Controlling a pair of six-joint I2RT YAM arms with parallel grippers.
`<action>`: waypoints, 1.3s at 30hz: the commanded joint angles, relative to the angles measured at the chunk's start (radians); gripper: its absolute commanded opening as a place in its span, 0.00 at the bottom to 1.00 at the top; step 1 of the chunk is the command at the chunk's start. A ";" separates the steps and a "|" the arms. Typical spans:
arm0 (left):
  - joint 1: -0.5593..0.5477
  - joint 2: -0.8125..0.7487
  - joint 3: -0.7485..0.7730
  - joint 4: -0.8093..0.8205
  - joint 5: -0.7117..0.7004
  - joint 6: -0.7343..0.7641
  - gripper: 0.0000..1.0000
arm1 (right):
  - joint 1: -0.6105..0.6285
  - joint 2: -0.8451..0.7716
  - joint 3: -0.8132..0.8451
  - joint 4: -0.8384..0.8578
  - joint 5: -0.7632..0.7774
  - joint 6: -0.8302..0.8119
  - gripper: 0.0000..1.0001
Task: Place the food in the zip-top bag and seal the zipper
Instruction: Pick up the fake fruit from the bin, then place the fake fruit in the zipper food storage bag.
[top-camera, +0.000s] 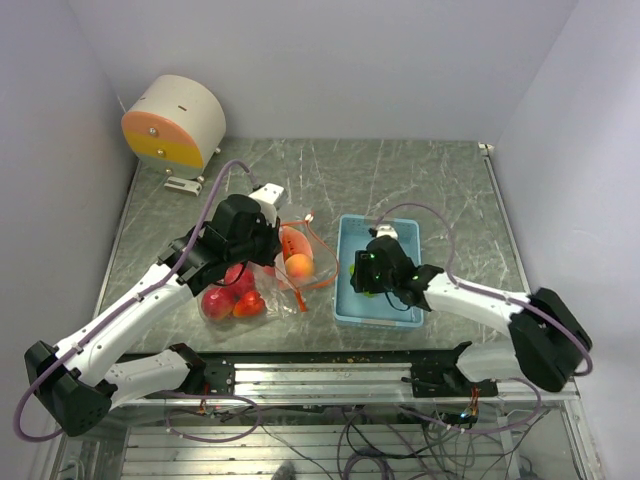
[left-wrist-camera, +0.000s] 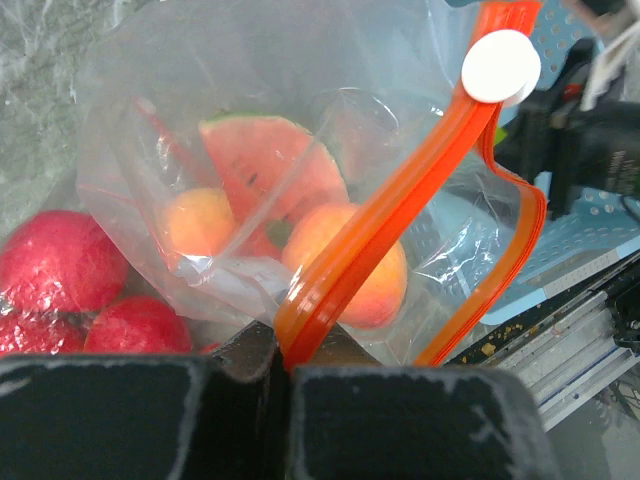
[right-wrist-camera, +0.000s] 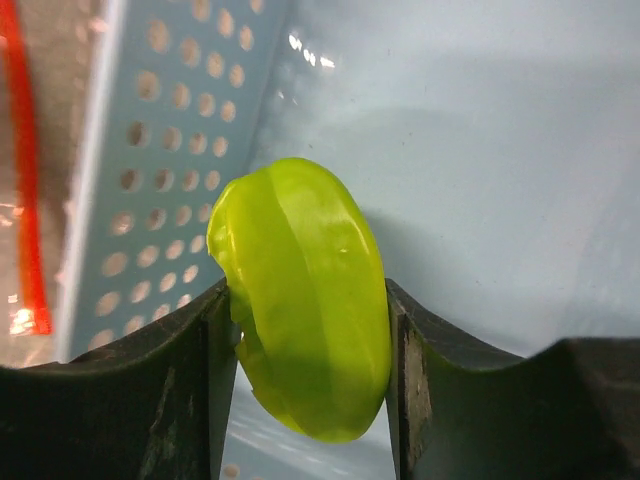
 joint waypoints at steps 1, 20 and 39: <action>0.003 -0.007 -0.010 0.012 -0.004 -0.004 0.07 | -0.004 -0.163 0.068 -0.085 0.048 -0.056 0.43; 0.003 0.071 0.023 0.066 0.090 -0.028 0.07 | 0.124 -0.481 0.148 0.178 -0.474 -0.203 0.45; 0.003 -0.013 -0.002 0.043 0.103 -0.041 0.07 | 0.345 -0.105 0.250 0.198 0.223 -0.206 0.54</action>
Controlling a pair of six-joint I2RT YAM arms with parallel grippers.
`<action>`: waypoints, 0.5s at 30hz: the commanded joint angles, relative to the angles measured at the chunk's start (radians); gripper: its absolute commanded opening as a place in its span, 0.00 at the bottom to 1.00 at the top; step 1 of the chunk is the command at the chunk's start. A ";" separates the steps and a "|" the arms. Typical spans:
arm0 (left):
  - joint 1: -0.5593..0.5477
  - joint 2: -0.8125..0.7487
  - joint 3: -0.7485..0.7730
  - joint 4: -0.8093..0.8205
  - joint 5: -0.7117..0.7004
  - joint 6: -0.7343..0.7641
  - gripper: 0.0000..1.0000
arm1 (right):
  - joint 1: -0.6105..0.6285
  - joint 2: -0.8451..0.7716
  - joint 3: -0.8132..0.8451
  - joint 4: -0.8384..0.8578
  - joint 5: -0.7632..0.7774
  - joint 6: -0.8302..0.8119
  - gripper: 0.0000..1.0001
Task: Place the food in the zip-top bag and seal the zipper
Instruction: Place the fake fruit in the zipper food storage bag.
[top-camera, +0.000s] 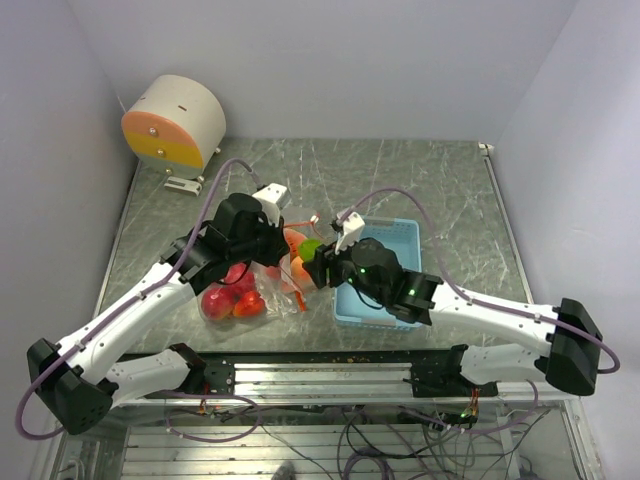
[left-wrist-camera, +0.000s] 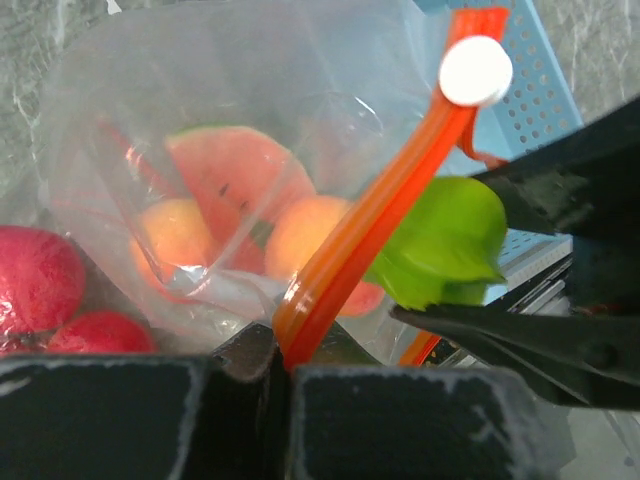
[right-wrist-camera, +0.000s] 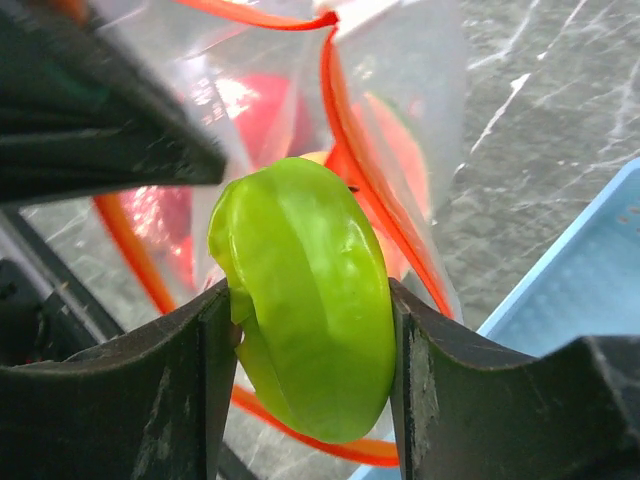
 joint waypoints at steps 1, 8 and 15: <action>0.003 -0.037 0.001 0.015 0.027 -0.016 0.07 | -0.001 0.089 0.086 0.014 0.132 -0.001 0.59; 0.003 -0.028 -0.010 0.031 0.046 -0.018 0.07 | 0.005 0.181 0.144 0.056 0.113 -0.024 1.00; 0.003 -0.025 -0.020 0.036 -0.017 -0.017 0.07 | 0.093 0.081 0.133 -0.018 0.228 -0.029 1.00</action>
